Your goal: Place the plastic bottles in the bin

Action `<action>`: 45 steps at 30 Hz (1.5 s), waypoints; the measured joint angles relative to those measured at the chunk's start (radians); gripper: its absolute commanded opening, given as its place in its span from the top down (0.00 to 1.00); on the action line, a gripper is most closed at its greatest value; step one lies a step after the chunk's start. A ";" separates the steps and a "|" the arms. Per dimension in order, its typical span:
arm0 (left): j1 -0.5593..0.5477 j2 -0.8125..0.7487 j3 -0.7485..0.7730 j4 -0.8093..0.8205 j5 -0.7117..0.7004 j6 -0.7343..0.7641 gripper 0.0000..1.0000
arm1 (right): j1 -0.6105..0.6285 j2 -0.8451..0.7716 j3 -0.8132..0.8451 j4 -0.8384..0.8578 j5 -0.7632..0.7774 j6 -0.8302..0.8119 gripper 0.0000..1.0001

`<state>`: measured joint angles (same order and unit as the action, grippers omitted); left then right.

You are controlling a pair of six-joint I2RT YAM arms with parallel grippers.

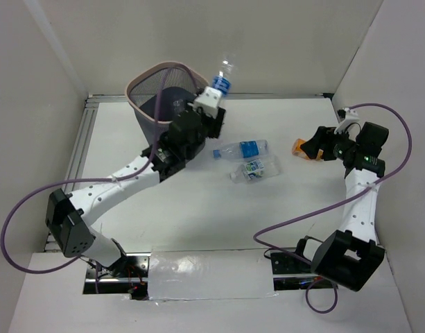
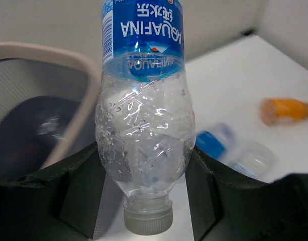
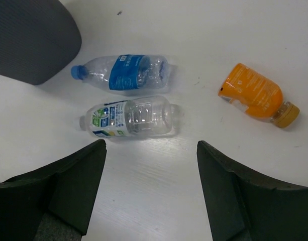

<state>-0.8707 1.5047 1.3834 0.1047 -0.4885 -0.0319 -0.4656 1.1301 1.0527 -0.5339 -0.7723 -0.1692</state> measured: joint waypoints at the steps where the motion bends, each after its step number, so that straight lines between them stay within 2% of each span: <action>1: 0.041 -0.008 0.004 -0.002 -0.019 -0.002 1.00 | 0.000 0.004 0.001 -0.005 0.000 -0.014 0.20; 8: 0.275 -0.042 0.016 -0.079 -0.139 -0.032 1.00 | 0.000 0.011 0.000 -0.021 -0.002 -0.076 0.16; 9: 0.299 -0.042 0.023 -0.091 -0.142 -0.034 0.97 | 0.000 0.015 0.000 -0.021 -0.003 -0.080 0.14; 10: 0.321 -0.041 0.031 -0.105 -0.144 -0.039 0.92 | 0.000 0.020 0.000 -0.021 -0.004 -0.084 0.09; 11: 0.339 -0.041 0.035 -0.113 -0.145 -0.048 0.75 | 0.000 0.030 0.000 -0.022 -0.004 -0.087 0.04; 12: 0.353 -0.040 0.039 -0.124 -0.143 -0.052 0.75 | 0.000 0.039 0.000 -0.022 -0.004 -0.094 0.01; 13: 0.367 -0.040 0.043 -0.134 -0.139 -0.055 0.51 | 0.000 0.053 0.000 -0.023 -0.004 -0.105 0.01; 15: 0.388 -0.034 0.050 -0.153 -0.130 -0.066 0.36 | 0.000 0.086 0.000 -0.027 -0.002 -0.140 0.01; 16: 0.398 -0.027 0.056 -0.166 -0.123 -0.076 0.23 | 0.000 0.105 0.000 -0.032 -0.001 -0.164 0.01; 17: 0.405 -0.020 0.062 -0.179 -0.113 -0.081 0.17 | 0.000 0.122 0.000 -0.035 0.001 -0.188 0.01; 18: 0.412 -0.013 0.064 -0.193 -0.097 -0.096 0.04 | 0.000 0.138 0.000 -0.038 0.006 -0.213 0.01; 20: 0.413 -0.013 0.064 -0.206 -0.089 -0.106 0.00 | 0.000 0.173 0.002 -0.047 0.017 -0.282 0.01; 28: 0.381 -0.045 0.107 -0.265 0.040 -0.113 0.00 | 0.010 0.253 0.019 -0.071 0.091 -0.716 0.01; 33: 0.269 -0.193 0.084 -0.253 0.314 -0.107 0.00 | 0.053 0.336 0.042 -0.056 0.161 -0.901 0.01; 36: 0.185 -0.299 0.000 -0.210 0.473 -0.126 0.00 | 0.077 0.446 0.089 -0.040 0.196 -0.943 0.01; 39: 0.116 -0.361 -0.134 -0.180 0.557 -0.163 0.00 | 0.086 0.583 0.171 -0.029 0.222 -0.963 0.01; 45: 0.019 -0.369 -0.420 -0.210 0.565 -0.257 0.00 | 0.102 0.760 0.301 -0.003 0.251 -0.984 0.01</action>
<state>-0.8516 1.1355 0.9634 -0.1055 0.0769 -0.2893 -0.3637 1.8904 1.3537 -0.5373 -0.5213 -1.1534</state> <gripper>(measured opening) 1.000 0.994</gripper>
